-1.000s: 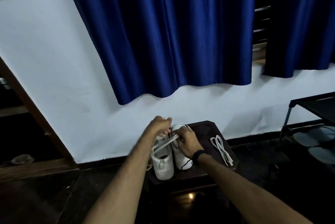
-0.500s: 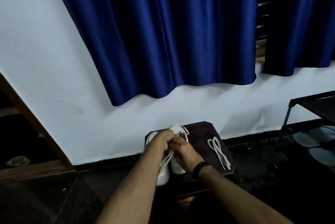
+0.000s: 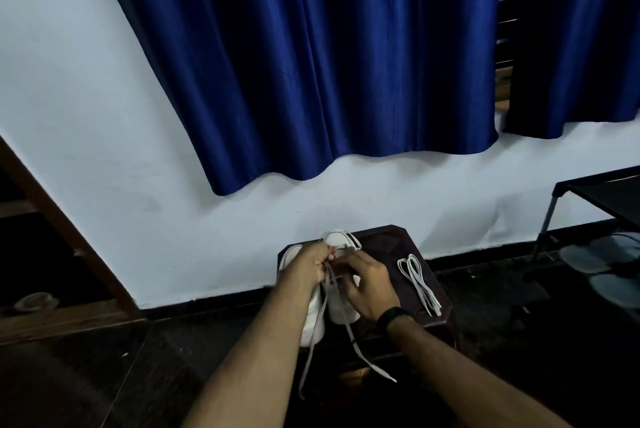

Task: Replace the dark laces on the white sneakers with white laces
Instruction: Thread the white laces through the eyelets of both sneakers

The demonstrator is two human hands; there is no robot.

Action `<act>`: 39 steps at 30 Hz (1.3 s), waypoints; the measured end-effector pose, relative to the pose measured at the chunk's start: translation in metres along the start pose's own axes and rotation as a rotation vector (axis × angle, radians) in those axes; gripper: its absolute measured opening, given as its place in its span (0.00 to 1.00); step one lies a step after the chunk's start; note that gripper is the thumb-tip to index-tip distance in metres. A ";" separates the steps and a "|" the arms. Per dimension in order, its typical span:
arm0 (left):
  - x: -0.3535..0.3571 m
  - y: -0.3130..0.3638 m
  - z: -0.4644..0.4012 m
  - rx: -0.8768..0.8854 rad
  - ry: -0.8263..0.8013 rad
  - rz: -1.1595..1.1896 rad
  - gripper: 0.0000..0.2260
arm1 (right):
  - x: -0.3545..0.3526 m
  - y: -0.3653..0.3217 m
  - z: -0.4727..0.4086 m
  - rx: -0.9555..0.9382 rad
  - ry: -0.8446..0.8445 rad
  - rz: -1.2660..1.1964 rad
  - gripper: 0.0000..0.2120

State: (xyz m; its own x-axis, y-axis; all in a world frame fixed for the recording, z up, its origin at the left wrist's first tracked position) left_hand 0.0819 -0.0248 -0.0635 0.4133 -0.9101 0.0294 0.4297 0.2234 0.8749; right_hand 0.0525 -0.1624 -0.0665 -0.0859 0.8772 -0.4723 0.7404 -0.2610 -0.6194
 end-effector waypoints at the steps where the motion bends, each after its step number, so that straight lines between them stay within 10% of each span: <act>1: 0.001 -0.001 -0.001 -0.001 -0.004 -0.003 0.16 | 0.000 0.001 -0.001 0.044 0.038 0.006 0.15; 4: 0.001 0.000 0.005 0.005 0.019 -0.066 0.16 | 0.000 0.018 0.000 0.298 0.174 0.036 0.08; 7: 0.002 0.003 0.016 0.006 -0.036 -0.104 0.16 | 0.010 0.030 0.000 0.482 -0.076 0.106 0.12; 22: -0.012 0.034 0.062 0.129 -0.036 -0.203 0.12 | 0.014 0.022 -0.006 0.606 -0.188 0.211 0.12; 34: -0.016 0.004 0.071 0.444 0.537 -0.776 0.18 | -0.002 0.054 -0.029 0.874 -0.164 -0.035 0.11; 39: 0.003 -0.013 0.060 0.495 0.602 -1.147 0.17 | 0.008 0.083 -0.059 1.033 -0.239 -0.020 0.27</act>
State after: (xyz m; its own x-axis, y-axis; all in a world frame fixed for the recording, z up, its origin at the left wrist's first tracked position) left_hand 0.0297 -0.0513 -0.0463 0.3598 -0.1814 -0.9152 0.4872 -0.8001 0.3501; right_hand 0.1524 -0.1537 -0.0847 -0.3040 0.8122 -0.4980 -0.1792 -0.5621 -0.8074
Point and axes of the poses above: each hand's wrist, its own z-axis away from the middle knuckle, its own x-axis out of the palm, y = z × x, the point moved 3 cm from there along -z, towards the middle knuckle, and after that the axes turned 4 degrees about -y, right-handed, at the moved point
